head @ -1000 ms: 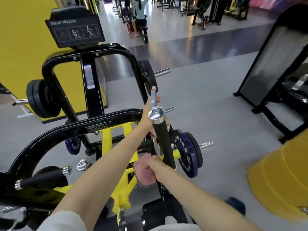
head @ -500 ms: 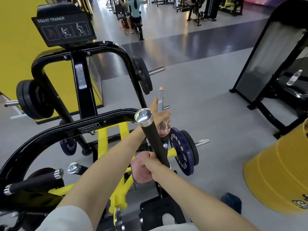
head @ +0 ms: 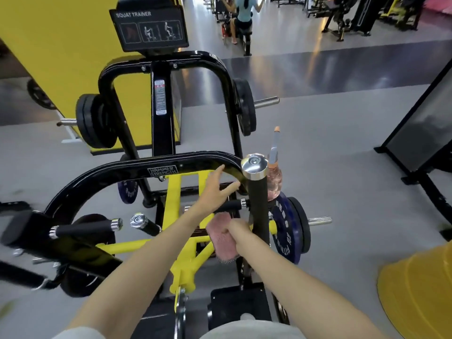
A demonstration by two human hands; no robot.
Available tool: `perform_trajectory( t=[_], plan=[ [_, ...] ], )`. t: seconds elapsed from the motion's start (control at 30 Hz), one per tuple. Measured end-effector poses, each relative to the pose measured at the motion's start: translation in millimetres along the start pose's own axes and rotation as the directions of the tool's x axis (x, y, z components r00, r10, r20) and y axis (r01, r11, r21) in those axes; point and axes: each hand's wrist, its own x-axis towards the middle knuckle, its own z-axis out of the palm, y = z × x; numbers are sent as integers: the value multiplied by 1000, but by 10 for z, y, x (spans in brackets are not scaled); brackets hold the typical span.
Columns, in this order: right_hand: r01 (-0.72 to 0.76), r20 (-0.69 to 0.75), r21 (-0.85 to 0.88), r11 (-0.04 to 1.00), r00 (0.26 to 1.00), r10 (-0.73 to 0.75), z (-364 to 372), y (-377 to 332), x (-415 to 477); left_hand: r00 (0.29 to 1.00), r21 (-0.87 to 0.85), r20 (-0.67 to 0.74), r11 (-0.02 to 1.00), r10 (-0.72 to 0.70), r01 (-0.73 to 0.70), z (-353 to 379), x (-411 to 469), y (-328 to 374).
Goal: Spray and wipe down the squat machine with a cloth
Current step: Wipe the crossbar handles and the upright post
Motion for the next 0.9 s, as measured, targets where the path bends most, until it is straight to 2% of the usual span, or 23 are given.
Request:
perform_trajectory(
  t=[0.1, 0.17, 0.23, 0.33, 0.43, 0.53, 0.67, 0.73, 0.8, 0.83, 0.9],
  plan=[
    [101, 13, 0, 995, 995, -101, 158, -115, -77, 985, 56, -145, 993, -95, 104, -250, -311, -250],
    [146, 38, 36, 989, 988, -147, 326, -206, -120, 975, 79, -146, 980, -168, 181, -374, -483, -345],
    [122, 107, 122, 985, 985, -135, 540, -258, -153, 957, 56, -177, 969, -229, 242, -487, -676, -346],
    [95, 175, 249, 964, 974, -141, 841, -274, -214, 895, -157, -310, 946, -321, 284, -600, -957, -268],
    [50, 255, 300, 953, 958, -130, 1105, -256, -315, 793, -433, -367, 844, -487, 317, -778, -1147, -194],
    [87, 319, 275, 957, 931, -176, 1337, -231, -368, 779, -567, -367, 786, -508, 246, -974, -1337, -177],
    [218, 305, 157, 963, 917, -258, 1454, -280, -632, 711, -396, -523, 873, -470, 286, -1287, -1530, -269],
    [317, 308, 43, 947, 898, -315, 1447, -291, -635, 648, -327, -609, 889, -457, 319, -1427, -1592, -332],
    [390, 317, -19, 921, 876, -365, 1409, -283, -564, 581, -181, -709, 899, -400, 398, -1534, -1616, -424],
    [403, 318, -27, 915, 871, -374, 1391, -272, -527, 585, -87, -727, 893, -360, 441, -1560, -1613, -472],
    [404, 305, -76, 912, 880, -364, 1395, -242, -450, 661, 43, -676, 878, -326, 477, -1536, -1569, -471]
  ],
)
